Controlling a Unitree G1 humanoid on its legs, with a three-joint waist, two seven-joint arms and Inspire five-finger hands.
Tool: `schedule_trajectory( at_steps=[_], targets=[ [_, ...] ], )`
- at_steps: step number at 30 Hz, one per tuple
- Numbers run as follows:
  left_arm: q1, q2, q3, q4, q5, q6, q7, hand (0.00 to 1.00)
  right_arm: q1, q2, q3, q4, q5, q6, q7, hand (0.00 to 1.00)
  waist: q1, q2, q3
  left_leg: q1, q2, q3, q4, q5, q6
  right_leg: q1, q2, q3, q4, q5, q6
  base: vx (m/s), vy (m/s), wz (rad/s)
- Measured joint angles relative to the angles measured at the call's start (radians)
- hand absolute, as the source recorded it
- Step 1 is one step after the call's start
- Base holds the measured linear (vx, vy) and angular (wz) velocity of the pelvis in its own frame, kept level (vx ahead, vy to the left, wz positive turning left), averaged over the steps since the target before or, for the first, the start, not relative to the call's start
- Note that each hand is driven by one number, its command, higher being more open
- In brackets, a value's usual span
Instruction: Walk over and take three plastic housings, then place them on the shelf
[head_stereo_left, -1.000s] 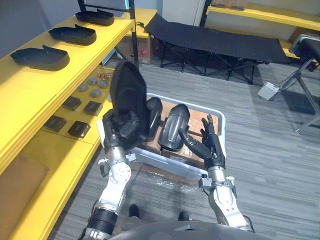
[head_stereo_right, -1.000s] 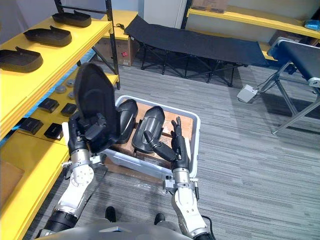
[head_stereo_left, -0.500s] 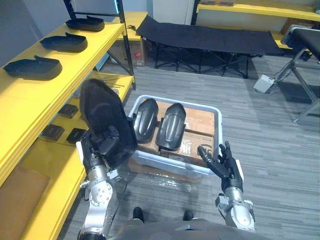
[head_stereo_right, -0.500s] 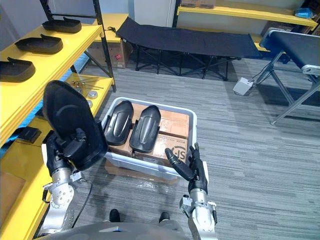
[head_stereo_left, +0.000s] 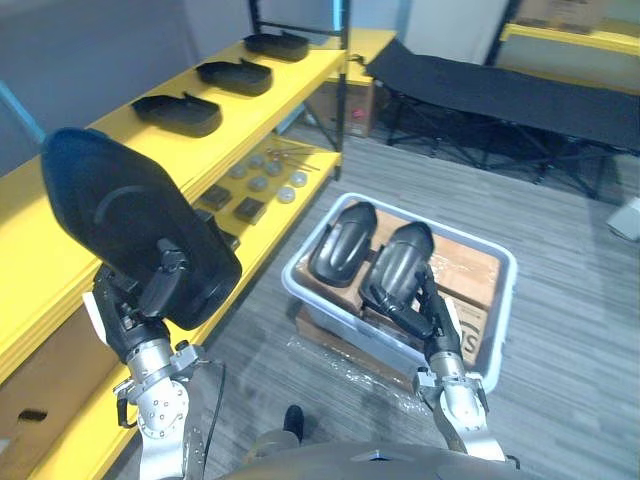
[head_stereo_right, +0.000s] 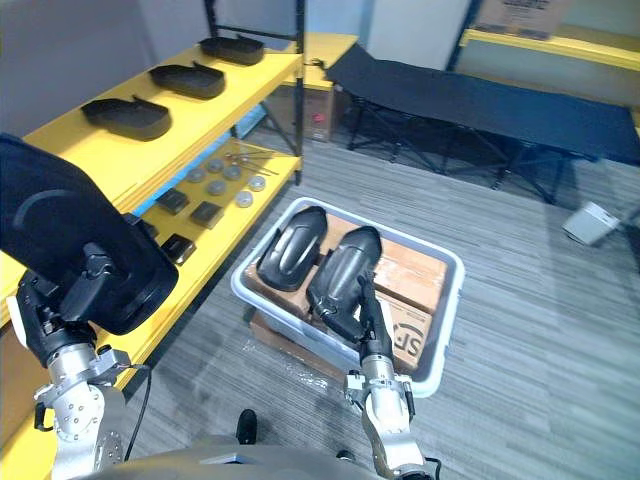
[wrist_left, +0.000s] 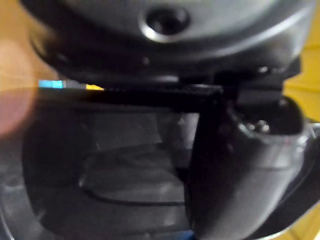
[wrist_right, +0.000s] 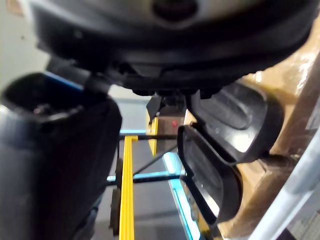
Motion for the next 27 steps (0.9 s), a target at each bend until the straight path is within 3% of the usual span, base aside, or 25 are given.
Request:
schedule_trajectory(
  at_steps=[6, 10, 12, 14, 17, 20, 24, 27],
  targets=[
    [0.064, -0.033, 0.054, -0.005, -0.061, 0.0, -0.011, 0.0, -0.057, 0.008, 0.028, 0.059, 0.0, 0.0, -0.005, 1.0, 0.043, -0.014, -0.004, -0.003, -0.004, -0.065, 0.001, 0.01, -0.005, 0.035, 0.008, -0.076, 0.001, -0.014, -0.002, 0.0, -0.035, 0.35],
    [0.081, -0.037, 0.051, -0.005, -0.066, 0.0, -0.037, 0.0, -0.059, 0.008, 0.035, 0.072, 0.0, 0.006, -0.007, 1.0, 0.047, -0.016, 0.002, -0.006, -0.01, -0.118, 0.0, 0.014, -0.016, 0.071, 0.014, -0.149, 0.011, -0.032, -0.001, -0.02, -0.045, 0.52],
    [0.077, -0.037, 0.047, -0.005, -0.087, 0.0, -0.081, 0.0, -0.056, 0.007, 0.034, 0.072, -0.001, 0.007, -0.015, 1.0, 0.024, -0.015, 0.011, -0.03, -0.002, -0.057, 0.018, 0.009, -0.007, 0.096, 0.014, -0.228, 0.032, -0.049, 0.005, -0.05, -0.022, 1.26],
    [0.068, -0.037, 0.028, 0.001, -0.119, 0.0, -0.138, 0.0, -0.05, 0.004, 0.017, 0.068, -0.003, 0.01, -0.044, 1.0, 0.001, -0.009, 0.029, -0.077, 0.044, 0.137, 0.084, -0.002, 0.017, 0.124, 0.01, -0.344, 0.068, -0.073, 0.016, -0.08, 0.011, 1.47],
    [0.078, -0.038, -0.022, 0.022, -0.179, 0.0, -0.189, 0.0, -0.018, -0.014, -0.009, 0.029, -0.042, 0.024, -0.076, 1.0, 0.0, 0.013, 0.045, -0.096, 0.067, 0.3, 0.095, -0.013, 0.028, 0.14, -0.019, -0.434, 0.093, -0.102, 0.028, -0.03, 0.057, 1.1],
    [0.093, -0.039, -0.039, 0.029, -0.184, -0.001, -0.188, 0.0, -0.018, -0.016, -0.013, 0.029, -0.042, 0.025, -0.073, 1.0, 0.006, 0.026, 0.057, -0.092, 0.063, 0.34, 0.098, 0.006, 0.044, 0.136, -0.046, -0.417, 0.109, -0.111, 0.037, 0.0, 0.127, 0.09],
    [0.071, -0.027, -0.069, 0.028, -0.182, -0.007, -0.188, 0.0, -0.007, 0.004, -0.033, 0.023, -0.039, 0.023, -0.071, 1.0, -0.007, 0.004, 0.067, -0.071, 0.022, 0.376, 0.053, 0.02, 0.059, 0.112, -0.087, -0.373, 0.124, -0.099, 0.047, 0.04, 0.137, -0.18],
    [0.062, -0.028, -0.095, 0.028, -0.181, -0.007, -0.186, 0.0, -0.005, 0.009, -0.041, 0.021, -0.037, 0.023, -0.051, 1.0, -0.022, 0.002, 0.07, -0.071, -0.002, 0.382, 0.041, 0.025, 0.083, 0.101, -0.109, -0.366, 0.135, -0.09, 0.061, 0.05, 0.088, -0.04]
  ],
)
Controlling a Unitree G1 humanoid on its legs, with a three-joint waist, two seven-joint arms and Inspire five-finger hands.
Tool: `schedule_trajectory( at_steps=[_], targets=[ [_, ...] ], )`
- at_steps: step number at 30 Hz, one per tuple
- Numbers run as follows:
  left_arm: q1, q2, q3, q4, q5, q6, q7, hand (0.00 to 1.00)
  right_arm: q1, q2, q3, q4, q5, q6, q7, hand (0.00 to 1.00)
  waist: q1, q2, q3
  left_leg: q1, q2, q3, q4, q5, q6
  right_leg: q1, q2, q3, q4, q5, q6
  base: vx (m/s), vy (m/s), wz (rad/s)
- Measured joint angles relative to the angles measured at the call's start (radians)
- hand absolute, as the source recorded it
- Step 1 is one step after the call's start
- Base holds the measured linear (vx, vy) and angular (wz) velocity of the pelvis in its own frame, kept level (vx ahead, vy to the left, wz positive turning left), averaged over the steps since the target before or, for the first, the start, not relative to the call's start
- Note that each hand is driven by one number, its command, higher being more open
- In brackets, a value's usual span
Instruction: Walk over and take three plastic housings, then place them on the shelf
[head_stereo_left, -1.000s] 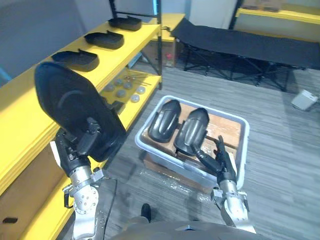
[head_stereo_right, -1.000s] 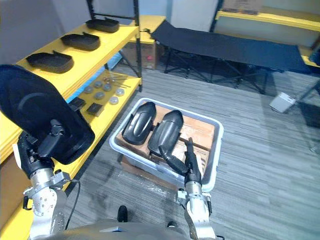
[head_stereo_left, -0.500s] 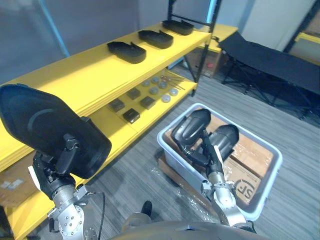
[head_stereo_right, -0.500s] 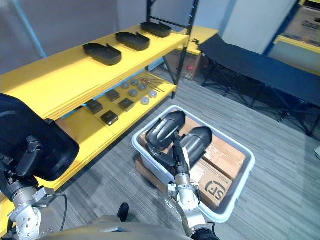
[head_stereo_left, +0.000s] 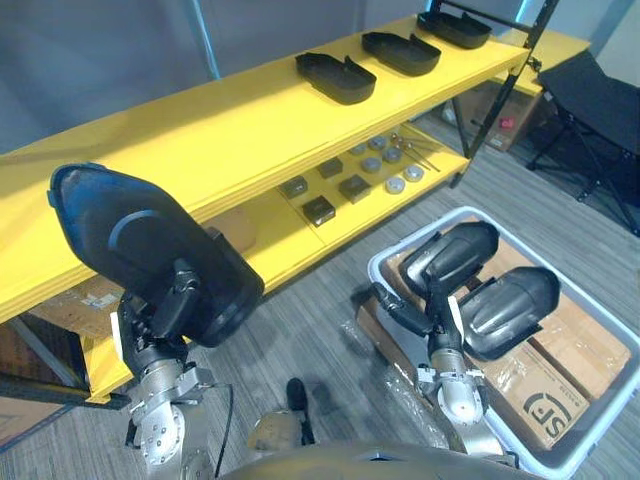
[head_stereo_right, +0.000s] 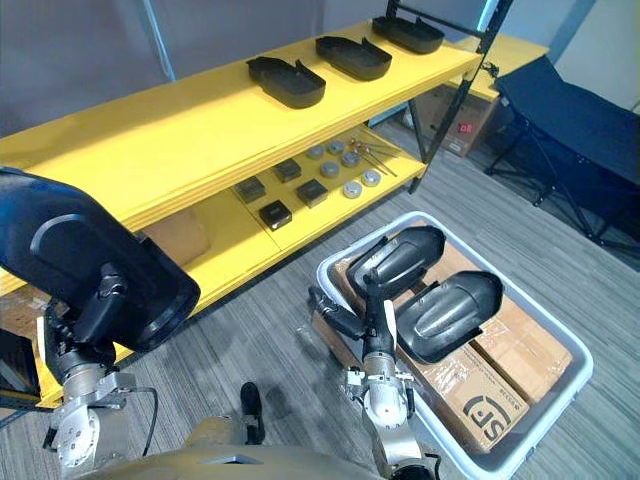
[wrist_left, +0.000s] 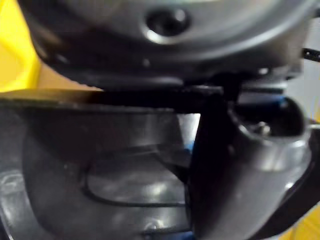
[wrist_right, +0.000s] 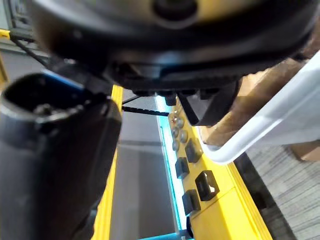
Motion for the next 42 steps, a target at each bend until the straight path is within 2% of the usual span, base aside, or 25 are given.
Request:
schedule_trajectory(
  at_steps=[2, 4, 5, 7, 9, 10, 11, 12, 13, 14, 15, 17, 20, 22, 23, 24, 25, 26, 28, 29, 30, 31, 32, 35, 42],
  targets=[
    [0.0, 0.0, -0.002, -0.001, 0.001, 0.0, 0.008, 0.0, -0.001, 0.002, 0.012, -0.009, 0.0, 0.0, 0.021, 1.0, -0.001, 0.002, 0.009, -0.004, -0.003, -0.001, 0.022, -0.017, 0.002, -0.002, -0.012, 0.004, 0.02, -0.001, 0.0, 0.03, 0.056, 0.03],
    [-0.013, 0.0, -0.002, -0.001, -0.002, -0.007, 0.023, 0.0, -0.002, 0.001, 0.031, -0.038, 0.002, 0.0, 0.04, 1.0, 0.006, 0.007, 0.034, -0.05, 0.014, -0.008, 0.153, -0.086, 0.004, 0.0, -0.026, 0.012, 0.057, -0.024, -0.007, -0.01, 0.043, 0.03],
    [-0.017, -0.002, -0.002, -0.002, -0.002, -0.017, 0.031, 0.0, -0.011, -0.003, 0.055, -0.048, 0.002, -0.002, 0.045, 1.0, 0.019, 0.014, 0.051, -0.085, 0.037, -0.014, 0.269, -0.145, 0.003, 0.007, -0.033, 0.013, 0.085, -0.044, 0.011, -0.03, 0.028, 0.01],
    [-0.018, -0.003, 0.002, -0.01, 0.001, -0.02, 0.031, 0.0, -0.029, -0.002, 0.078, -0.048, 0.001, -0.002, 0.045, 1.0, 0.031, 0.024, 0.068, -0.111, 0.055, -0.037, 0.379, -0.21, 0.001, 0.028, -0.044, 0.005, 0.123, -0.079, 0.019, -0.03, 0.048, 0.19],
    [-0.021, -0.003, 0.01, -0.034, 0.004, -0.02, 0.027, 0.0, -0.045, 0.013, 0.089, -0.048, 0.002, -0.002, 0.039, 1.0, 0.049, 0.015, 0.074, -0.125, 0.051, -0.05, 0.432, -0.251, 0.001, 0.037, -0.068, -0.009, 0.164, -0.111, 0.002, 0.02, 0.068, 0.31],
    [-0.022, 0.001, 0.023, -0.072, 0.009, -0.02, 0.02, 0.0, -0.065, 0.032, 0.087, -0.047, 0.019, -0.002, 0.039, 1.0, 0.061, -0.003, 0.083, -0.124, 0.031, -0.06, 0.45, -0.282, 0.01, 0.044, -0.089, -0.022, 0.199, -0.141, -0.061, 0.08, 0.053, 0.3],
    [-0.022, 0.0, 0.029, -0.084, 0.016, -0.02, 0.016, 0.0, -0.07, 0.032, 0.082, -0.048, 0.032, -0.003, 0.04, 1.0, 0.059, -0.003, 0.083, -0.122, 0.024, -0.071, 0.447, -0.288, 0.018, 0.04, -0.091, -0.015, 0.242, -0.148, -0.132, 0.12, 0.098, 0.66],
    [-0.024, -0.001, 0.038, -0.095, 0.046, -0.02, 0.011, 0.0, -0.075, 0.031, 0.069, -0.048, 0.061, -0.003, 0.043, 1.0, 0.045, 0.006, 0.08, -0.119, 0.008, -0.11, 0.437, -0.294, 0.031, -0.009, -0.113, 0.084, 0.375, -0.085, -0.219, 0.1, 0.092, 0.76],
    [-0.025, 0.005, 0.041, -0.102, 0.059, -0.02, 0.004, 0.0, -0.074, 0.032, 0.058, -0.048, 0.069, -0.003, 0.044, 1.0, 0.034, 0.008, 0.077, -0.11, -0.005, -0.134, 0.42, -0.291, 0.036, -0.045, -0.119, 0.159, 0.438, -0.042, -0.216, 0.14, 0.129, 1.27],
    [-0.044, 0.03, 0.051, -0.12, 0.086, -0.022, -0.005, 0.0, -0.074, 0.043, 0.023, -0.056, 0.082, -0.004, 0.044, 1.0, 0.015, -0.002, 0.08, -0.088, -0.025, -0.18, 0.367, -0.277, 0.043, -0.114, -0.091, 0.308, 0.538, -0.052, -0.133, 0.14, 0.072, 1.07],
    [-0.058, 0.037, 0.05, -0.12, 0.086, -0.022, -0.005, 0.0, -0.071, 0.042, 0.009, -0.067, 0.082, -0.004, 0.045, 1.0, 0.015, -0.011, 0.076, -0.079, -0.036, -0.2, 0.344, -0.269, 0.051, -0.139, -0.063, 0.345, 0.547, -0.081, -0.112, 0.21, 0.063, 1.15],
    [-0.077, 0.038, 0.049, -0.119, 0.086, -0.022, 0.002, 0.0, -0.066, 0.037, -0.051, -0.112, 0.081, -0.006, 0.055, 1.0, 0.006, -0.018, 0.073, -0.005, -0.082, -0.257, 0.254, -0.245, 0.059, -0.2, 0.025, 0.393, 0.495, -0.172, -0.124, 0.23, 0.057, 0.77],
    [-0.083, 0.04, 0.026, -0.119, 0.086, -0.022, 0.007, 0.0, -0.06, 0.036, -0.107, -0.162, 0.082, -0.02, 0.072, 1.0, -0.016, -0.007, 0.067, 0.031, -0.122, -0.326, 0.221, -0.239, 0.052, -0.298, 0.062, 0.424, 0.464, -0.193, -0.141, 0.21, 0.054, 0.8],
    [-0.108, 0.041, -0.026, -0.118, 0.086, -0.021, 0.009, 0.0, -0.019, 0.037, -0.15, -0.234, 0.086, -0.027, 0.077, 1.0, -0.051, 0.004, 0.06, 0.04, -0.135, -0.411, 0.224, -0.24, 0.051, -0.395, 0.111, 0.576, 0.449, -0.188, -0.133, 0.28, -0.011, 1.4],
    [-0.108, 0.039, -0.051, -0.117, 0.087, -0.022, 0.002, 0.0, 0.012, 0.038, -0.151, -0.267, 0.086, -0.036, 0.075, 1.0, -0.063, 0.0, 0.058, 0.054, -0.137, -0.444, 0.236, -0.239, 0.052, -0.409, 0.135, 0.666, 0.416, -0.169, -0.113, 0.33, -0.093, 1.49],
    [-0.101, 0.04, -0.068, -0.116, 0.093, -0.021, 0.001, 0.0, 0.04, 0.043, -0.145, -0.29, 0.087, -0.045, 0.077, 1.0, -0.061, -0.02, 0.045, 0.085, -0.145, -0.454, 0.231, -0.246, 0.041, -0.399, 0.123, 0.676, 0.375, -0.149, -0.087, 0.29, -0.114, 1.1],
    [-0.097, 0.04, -0.073, -0.117, 0.098, -0.022, 0.002, 0.0, 0.05, 0.046, -0.141, -0.303, 0.088, -0.045, 0.078, 1.0, -0.059, -0.035, 0.034, 0.092, -0.152, -0.466, 0.234, -0.25, 0.035, -0.393, 0.112, 0.668, 0.353, -0.135, -0.09, 0.3, -0.169, 0.85],
    [-0.097, 0.038, -0.078, -0.117, 0.121, -0.022, 0.002, 0.0, 0.06, 0.049, -0.136, -0.331, 0.088, -0.045, 0.085, 1.0, -0.055, -0.061, 0.016, 0.1, -0.161, -0.469, 0.245, -0.263, 0.016, -0.367, 0.092, 0.646, 0.299, -0.086, -0.103, 0.24, -0.165, 0.61],
    [-0.098, 0.038, -0.078, -0.117, 0.123, -0.021, 0.001, 0.0, 0.054, 0.047, -0.137, -0.364, 0.088, -0.047, 0.097, 1.0, -0.043, -0.088, -0.004, 0.098, -0.161, -0.434, 0.27, -0.297, -0.015, -0.314, 0.083, 0.603, 0.22, -0.013, -0.106, 0.27, -0.211, 0.6],
    [-0.097, 0.022, -0.079, -0.118, 0.121, -0.021, 0.0, 0.0, 0.045, 0.044, -0.148, -0.375, 0.088, -0.048, 0.103, 1.0, -0.032, -0.073, -0.01, 0.08, -0.124, -0.37, 0.303, -0.342, -0.029, -0.275, 0.101, 0.57, 0.162, -0.012, -0.099, 0.21, -0.197, 0.57],
    [-0.097, 0.014, -0.082, -0.118, 0.121, -0.021, -0.004, 0.0, 0.044, 0.042, -0.156, -0.38, 0.088, -0.049, 0.104, 1.0, -0.035, -0.058, -0.018, 0.068, -0.083, -0.297, 0.319, -0.376, -0.023, -0.259, 0.115, 0.544, 0.141, -0.008, -0.103, 0.16, -0.174, 0.65],
    [-0.098, 0.003, -0.092, -0.117, 0.12, -0.021, -0.022, 0.0, 0.047, 0.043, -0.172, -0.38, 0.089, -0.049, 0.103, 1.0, -0.037, -0.043, -0.026, 0.064, -0.019, -0.192, 0.341, -0.393, -0.014, -0.235, 0.131, 0.511, 0.117, -0.01, -0.106, 0.18, -0.163, 0.75],
    [-0.098, -0.001, -0.109, -0.117, 0.116, -0.021, -0.033, 0.0, 0.054, 0.041, -0.19, -0.38, 0.089, -0.049, 0.1, 1.0, -0.039, -0.034, -0.033, 0.077, 0.021, -0.111, 0.329, -0.38, -0.032, -0.212, 0.135, 0.486, 0.098, -0.011, -0.108, 0.15, -0.133, 0.65],
    [-0.1, 0.002, -0.132, -0.117, 0.118, -0.021, -0.063, 0.0, 0.053, 0.043, -0.217, -0.38, 0.089, -0.049, 0.078, 1.0, -0.038, -0.02, -0.044, 0.104, 0.007, -0.102, 0.266, -0.345, -0.033, -0.195, 0.133, 0.48, 0.072, -0.004, -0.114, 0.11, -0.032, 0.21],
    [-0.101, 0.012, -0.15, -0.114, 0.12, -0.018, -0.098, 0.0, 0.086, 0.123, -0.238, -0.382, 0.096, -0.049, 0.04, 1.0, -0.038, -0.027, -0.052, 0.162, -0.001, -0.069, 0.219, -0.333, -0.03, -0.152, 0.141, 0.519, 0.013, 0.043, -0.113, 0.05, 0.045, -0.11]
  ],
)
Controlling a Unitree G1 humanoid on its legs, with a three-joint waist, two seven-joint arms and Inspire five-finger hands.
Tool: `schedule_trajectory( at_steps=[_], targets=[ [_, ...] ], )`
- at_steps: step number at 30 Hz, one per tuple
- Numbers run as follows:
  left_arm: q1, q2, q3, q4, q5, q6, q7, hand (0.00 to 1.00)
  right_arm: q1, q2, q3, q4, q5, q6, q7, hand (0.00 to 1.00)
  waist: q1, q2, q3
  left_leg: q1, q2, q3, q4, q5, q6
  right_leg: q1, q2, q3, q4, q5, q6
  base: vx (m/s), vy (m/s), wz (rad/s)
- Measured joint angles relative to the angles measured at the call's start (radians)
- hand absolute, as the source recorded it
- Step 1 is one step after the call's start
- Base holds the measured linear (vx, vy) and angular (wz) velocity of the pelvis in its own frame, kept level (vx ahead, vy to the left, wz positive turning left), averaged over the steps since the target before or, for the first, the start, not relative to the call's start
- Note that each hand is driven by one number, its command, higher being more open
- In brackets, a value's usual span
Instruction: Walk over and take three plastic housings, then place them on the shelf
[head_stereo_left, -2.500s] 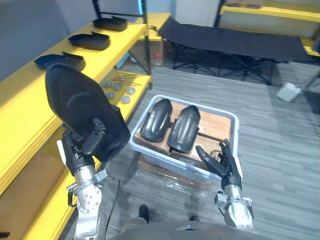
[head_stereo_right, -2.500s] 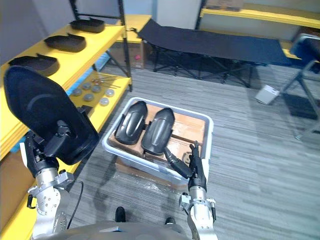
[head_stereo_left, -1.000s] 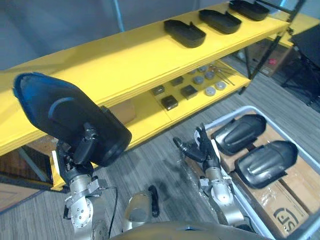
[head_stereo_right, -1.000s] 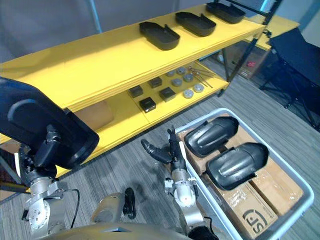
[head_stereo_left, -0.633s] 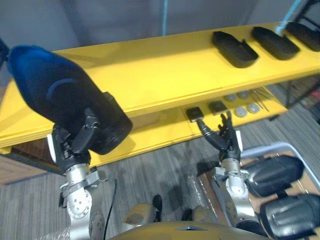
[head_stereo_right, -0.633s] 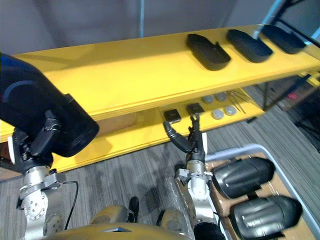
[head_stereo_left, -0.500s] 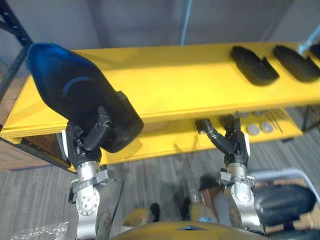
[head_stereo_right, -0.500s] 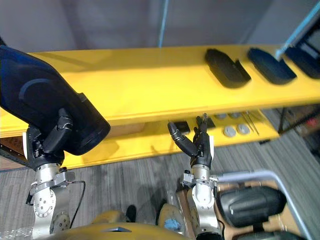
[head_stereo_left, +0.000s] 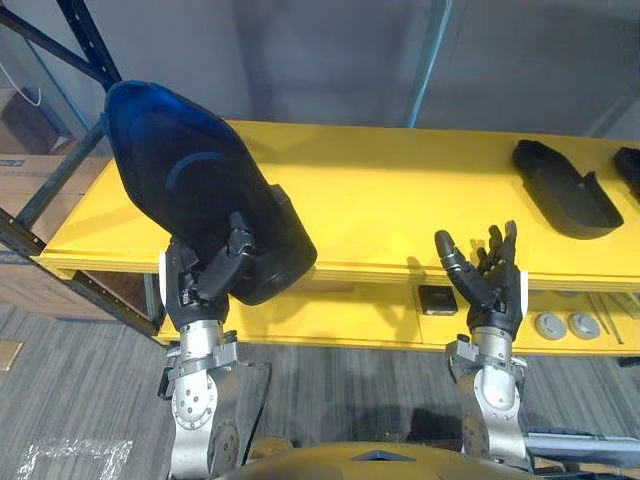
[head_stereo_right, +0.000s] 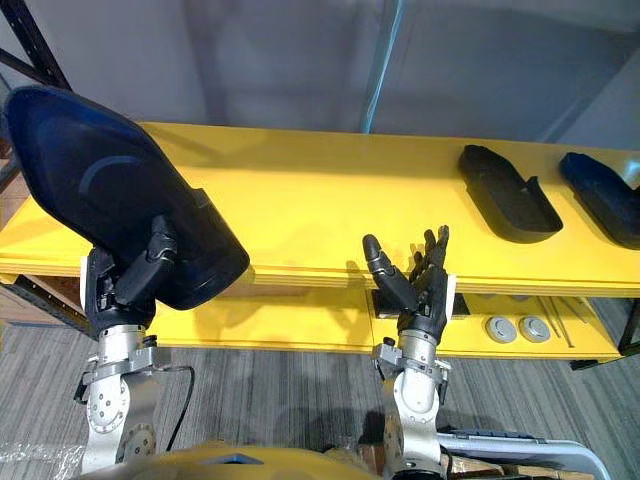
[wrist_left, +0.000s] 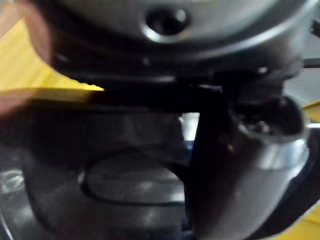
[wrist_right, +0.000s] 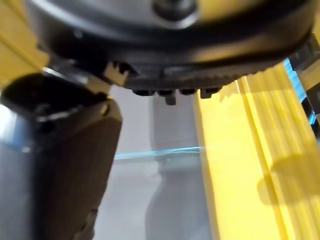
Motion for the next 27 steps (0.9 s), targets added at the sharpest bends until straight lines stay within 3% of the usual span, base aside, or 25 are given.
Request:
schedule_trajectory(
  at_steps=[7, 8, 9, 11, 12, 14, 16, 17, 18, 19, 20, 23, 27],
  targets=[
    [0.001, 0.02, -0.005, 0.0, -0.003, 0.0, -0.032, 0.0, 0.02, 0.023, 0.005, -0.015, -0.02, 0.0, -0.001, 1.0, 0.0, -0.012, -0.007, -0.011, 0.012, 0.047, 0.06, -0.022, -0.012, -0.004, 0.003, 0.046, -0.018, -0.017, -0.004, -0.04, 0.009, -0.23],
    [0.001, 0.022, -0.007, 0.0, -0.003, 0.0, -0.03, 0.0, 0.023, 0.022, 0.01, -0.023, -0.02, 0.0, 0.0, 1.0, 0.0, -0.011, 0.004, -0.045, 0.034, 0.047, 0.163, -0.045, -0.027, -0.003, 0.005, 0.053, -0.016, -0.032, 0.001, -0.13, -0.079, -0.2],
    [0.001, 0.027, -0.009, 0.002, -0.002, 0.0, -0.029, 0.0, 0.036, 0.019, 0.014, -0.046, -0.017, 0.0, 0.004, 1.0, -0.001, 0.002, 0.03, -0.139, 0.094, 0.021, 0.413, -0.051, -0.03, 0.009, 0.019, 0.065, 0.001, -0.048, -0.003, -0.12, -0.06, -0.26],
    [0.008, 0.024, -0.011, 0.007, -0.002, 0.0, -0.029, 0.0, 0.079, -0.005, 0.018, -0.104, -0.017, -0.006, 0.011, 1.0, 0.001, 0.041, 0.056, -0.271, 0.183, -0.035, 0.717, 0.016, -0.041, 0.035, 0.053, 0.087, 0.021, -0.065, -0.012, -0.09, 0.004, -0.39],
    [0.008, 0.028, -0.011, 0.012, -0.002, 0.0, -0.029, 0.0, 0.092, -0.011, 0.017, -0.116, -0.015, -0.012, 0.016, 1.0, 0.002, 0.049, 0.051, -0.288, 0.196, -0.043, 0.748, 0.018, -0.036, 0.038, 0.054, 0.095, 0.022, -0.067, -0.01, -0.03, 0.061, -0.68],
    [0.003, 0.039, -0.004, 0.014, -0.002, 0.0, -0.048, 0.0, 0.101, -0.015, 0.001, -0.155, -0.006, -0.039, 0.031, 1.0, -0.012, 0.056, 0.048, -0.265, 0.224, -0.035, 0.567, -0.058, -0.014, 0.033, 0.039, 0.13, 0.024, -0.068, -0.012, 0.03, 0.08, -0.66],
    [0.001, 0.038, -0.012, 0.014, -0.003, 0.0, -0.081, 0.0, 0.114, -0.02, -0.011, -0.199, 0.01, -0.059, 0.031, 1.0, -0.034, 0.054, 0.044, -0.207, 0.219, -0.022, 0.316, -0.06, -0.006, 0.012, 0.015, 0.158, 0.028, -0.068, -0.009, 0.04, 0.161, -0.54],
    [-0.004, 0.039, -0.024, 0.016, -0.002, 0.0, -0.094, 0.0, 0.126, -0.032, -0.012, -0.219, 0.021, -0.076, 0.031, 1.0, -0.036, 0.059, 0.036, -0.163, 0.209, -0.01, 0.195, -0.013, -0.047, -0.004, 0.004, 0.189, 0.039, -0.069, 0.009, 0.06, 0.236, -0.62],
    [-0.008, 0.041, -0.031, 0.018, -0.001, 0.002, -0.096, 0.0, 0.128, -0.032, -0.012, -0.22, 0.021, -0.077, 0.031, 1.0, -0.038, 0.063, 0.03, -0.142, 0.194, 0.001, 0.164, 0.02, -0.048, -0.008, -0.008, 0.21, 0.046, -0.069, 0.018, 0.09, 0.258, -0.77],
    [-0.01, 0.046, -0.043, 0.018, -0.002, 0.004, -0.093, 0.0, 0.128, -0.04, 0.001, -0.219, 0.021, -0.076, 0.031, 1.0, -0.039, 0.046, 0.026, -0.11, 0.158, 0.019, 0.127, 0.053, -0.054, -0.01, -0.028, 0.24, 0.046, -0.058, 0.035, 0.12, 0.239, -0.6],
    [-0.017, 0.049, -0.044, 0.018, -0.004, 0.01, -0.093, 0.0, 0.13, -0.045, 0.018, -0.219, 0.021, -0.076, 0.031, 1.0, -0.057, 0.028, 0.015, -0.102, 0.135, 0.037, 0.125, 0.05, -0.049, -0.005, -0.057, 0.25, 0.036, -0.048, 0.06, 0.13, 0.219, -0.53],
    [-0.054, 0.06, -0.041, 0.018, -0.038, 0.061, -0.106, 0.0, 0.129, -0.044, 0.055, -0.204, 0.023, -0.076, 0.05, 1.0, -0.056, 0.009, 0.005, -0.069, 0.099, 0.087, 0.102, 0.044, -0.042, -0.009, -0.098, 0.258, 0.036, -0.037, 0.079, 0.12, 0.189, -0.31],
    [-0.065, 0.072, -0.036, 0.016, -0.039, 0.14, -0.12, 0.0, 0.129, -0.026, 0.11, -0.163, 0.018, -0.075, 0.069, 1.0, -0.053, -0.001, -0.007, -0.026, 0.085, 0.125, 0.057, 0.045, -0.043, -0.006, -0.109, 0.226, 0.034, -0.028, 0.091, 0.08, 0.049, -0.24]
  ],
)
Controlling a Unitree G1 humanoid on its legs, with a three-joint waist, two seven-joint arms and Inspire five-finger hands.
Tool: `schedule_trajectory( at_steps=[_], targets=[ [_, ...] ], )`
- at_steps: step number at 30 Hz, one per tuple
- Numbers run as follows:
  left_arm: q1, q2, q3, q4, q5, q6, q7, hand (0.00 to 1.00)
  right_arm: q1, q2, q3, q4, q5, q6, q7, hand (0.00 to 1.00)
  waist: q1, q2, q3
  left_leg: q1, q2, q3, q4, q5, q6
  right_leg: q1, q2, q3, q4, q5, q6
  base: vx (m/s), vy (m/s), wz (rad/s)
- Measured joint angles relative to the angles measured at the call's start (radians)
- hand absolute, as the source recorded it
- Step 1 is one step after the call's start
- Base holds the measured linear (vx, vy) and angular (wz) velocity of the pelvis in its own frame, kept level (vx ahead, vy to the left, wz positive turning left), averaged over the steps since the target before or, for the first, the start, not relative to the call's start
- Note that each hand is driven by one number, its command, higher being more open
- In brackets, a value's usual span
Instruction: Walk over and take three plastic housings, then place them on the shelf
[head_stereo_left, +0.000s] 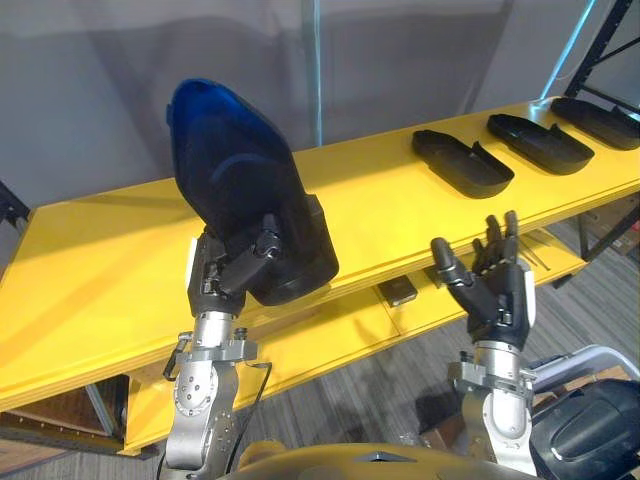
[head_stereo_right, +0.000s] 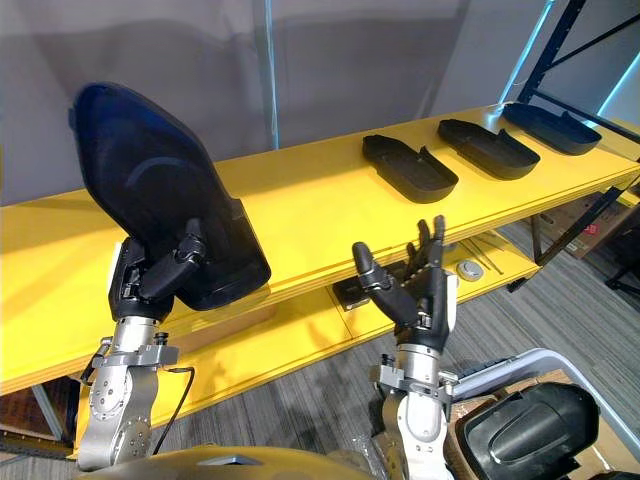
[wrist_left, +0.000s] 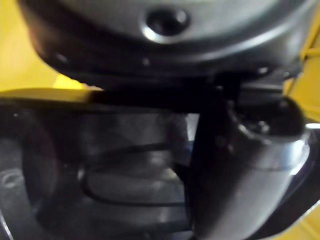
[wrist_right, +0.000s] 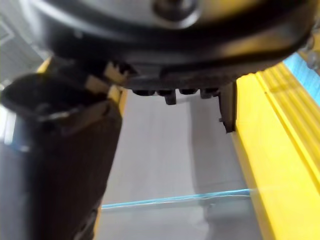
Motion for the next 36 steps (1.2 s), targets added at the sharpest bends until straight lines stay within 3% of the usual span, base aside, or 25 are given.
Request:
schedule_trajectory(
  at_steps=[3, 7, 10, 14, 22, 28, 29, 36],
  targets=[
    [-0.043, 0.027, -0.024, 0.001, 0.002, 0.079, -0.03, 0.0, 0.0, 0.01, -0.001, 0.013, -0.066, 0.022, -0.03, 1.0, -0.012, 0.005, -0.004, 0.001, 0.002, 0.001, -0.019, 0.01, -0.011, -0.003, 0.006, -0.012, -0.017, 0.003, 0.005, 0.03, -0.016, 0.0],
    [-0.138, 0.089, -0.043, 0.009, 0.0, 0.133, -0.023, 0.0, 0.021, 0.009, -0.014, 0.056, -0.075, 0.064, -0.036, 1.0, -0.048, 0.016, -0.017, 0.007, 0.008, 0.016, -0.034, 0.019, -0.02, -0.016, 0.021, -0.005, -0.017, 0.004, 0.006, 0.03, -0.033, -0.15],
    [-0.25, 0.13, -0.034, 0.059, -0.013, 0.154, 0.017, 0.0, 0.072, 0.004, -0.068, 0.139, -0.073, 0.099, 0.023, 1.0, -0.065, 0.027, -0.028, 0.042, 0.008, 0.042, -0.066, 0.028, -0.028, -0.012, 0.026, 0.014, -0.017, 0.004, 0.006, 0.02, -0.016, -0.23],
    [-0.397, 0.178, 0.05, 0.183, -0.088, 0.184, 0.089, 0.0, 0.123, -0.053, -0.09, 0.274, -0.073, 0.176, 0.148, 1.0, -0.113, 0.034, -0.033, 0.068, 0.009, 0.069, -0.098, 0.035, -0.032, -0.017, 0.031, 0.039, -0.018, 0.006, 0.008, -0.01, -0.011, -0.21],
    [-0.56, 0.268, 0.109, 0.326, -0.145, 0.236, 0.171, 0.0, 0.095, -0.086, 0.013, 0.503, -0.073, 0.3, 0.275, 1.0, -0.109, 0.02, -0.021, 0.042, 0.019, 0.07, -0.115, 0.057, -0.038, -0.048, 0.044, 0.039, -0.03, 0.015, 0.005, -0.02, -0.029, -0.01],
    [-0.704, 0.339, 0.106, 0.437, -0.221, 0.296, 0.17, 0.0, 0.035, -0.091, 0.057, 0.603, -0.072, 0.324, 0.291, 1.0, -0.113, -0.024, 0.036, -0.019, 0.017, 0.055, -0.085, 0.059, -0.035, -0.089, 0.042, 0.034, -0.028, 0.026, 0.003, 0.0, 0.0, 0.07],
    [-0.739, 0.354, 0.103, 0.459, -0.24, 0.302, 0.17, 0.0, 0.019, -0.091, 0.062, 0.608, -0.067, 0.324, 0.286, 1.0, -0.114, -0.032, 0.066, -0.024, 0.022, 0.051, -0.069, 0.055, -0.033, -0.088, 0.043, 0.035, -0.027, 0.028, 0.002, -0.01, 0.003, 0.05],
    [-0.871, 0.371, 0.071, 0.569, -0.35, 0.311, 0.171, 0.0, -0.052, -0.096, 0.069, 0.64, 0.014, 0.323, 0.254, 1.0, -0.136, -0.036, 0.157, -0.14, 0.057, 0.04, 0.064, -0.001, -0.019, -0.156, 0.051, 0.051, -0.007, 0.044, 0.003, -0.04, 0.032, -0.03]
  ],
)
